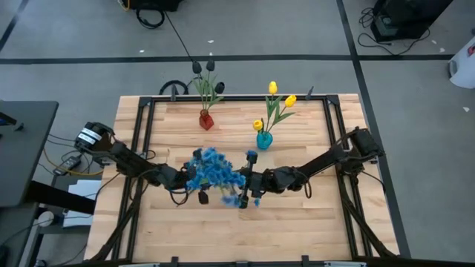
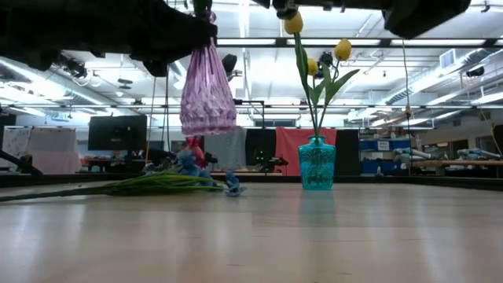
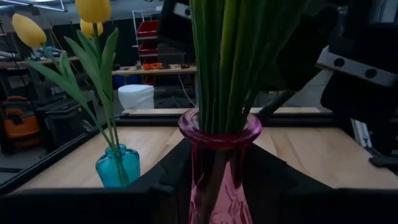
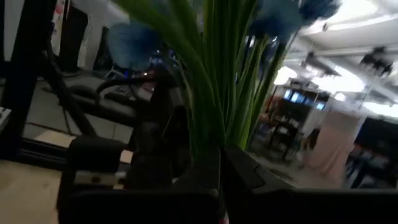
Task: Sort flowers into vase by color
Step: Put the right blue flowers into the violet vase
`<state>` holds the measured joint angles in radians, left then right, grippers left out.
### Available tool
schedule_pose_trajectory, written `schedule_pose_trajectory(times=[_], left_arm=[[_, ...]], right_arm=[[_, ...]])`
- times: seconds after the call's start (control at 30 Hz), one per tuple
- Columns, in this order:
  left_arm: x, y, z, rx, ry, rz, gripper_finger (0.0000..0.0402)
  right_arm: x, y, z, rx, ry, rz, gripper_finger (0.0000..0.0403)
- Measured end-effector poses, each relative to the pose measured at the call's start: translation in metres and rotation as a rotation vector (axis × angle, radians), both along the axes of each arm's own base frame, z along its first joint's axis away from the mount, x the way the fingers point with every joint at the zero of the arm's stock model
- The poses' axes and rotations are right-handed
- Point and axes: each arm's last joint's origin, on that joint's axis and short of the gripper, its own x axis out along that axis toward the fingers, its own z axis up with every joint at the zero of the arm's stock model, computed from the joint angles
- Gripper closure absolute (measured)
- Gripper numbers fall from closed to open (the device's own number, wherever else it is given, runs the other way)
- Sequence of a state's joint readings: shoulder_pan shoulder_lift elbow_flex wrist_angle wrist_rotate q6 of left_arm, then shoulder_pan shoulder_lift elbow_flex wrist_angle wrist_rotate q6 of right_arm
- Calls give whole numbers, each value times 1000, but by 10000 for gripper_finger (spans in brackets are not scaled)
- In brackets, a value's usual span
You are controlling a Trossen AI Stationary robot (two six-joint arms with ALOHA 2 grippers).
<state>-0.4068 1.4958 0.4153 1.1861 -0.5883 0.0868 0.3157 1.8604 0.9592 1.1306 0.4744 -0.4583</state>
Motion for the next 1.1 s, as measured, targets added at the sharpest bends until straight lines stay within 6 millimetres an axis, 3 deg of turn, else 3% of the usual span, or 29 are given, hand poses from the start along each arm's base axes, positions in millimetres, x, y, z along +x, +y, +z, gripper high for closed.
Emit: schedule_pose_trajectory(times=[0.23, 0.53, 0.67, 0.93, 1.1], left_arm=[[0, 1, 3, -29, -23, -27, 285], [1, 4, 3, -40, -21, -40, 285], [1, 4, 2, -45, -14, -45, 285], [2, 3, 4, -60, -30, -59, 284], [2, 3, 3, -57, -23, -57, 284]], right_arm=[[0, -14, 5, 118, 80, 51, 393], [5, -28, -6, 200, 154, 74, 366], [5, -29, -4, 189, 160, 58, 331], [-3, -25, 13, 161, 133, 58, 215], [-7, -25, 23, 188, 104, 108, 191]])
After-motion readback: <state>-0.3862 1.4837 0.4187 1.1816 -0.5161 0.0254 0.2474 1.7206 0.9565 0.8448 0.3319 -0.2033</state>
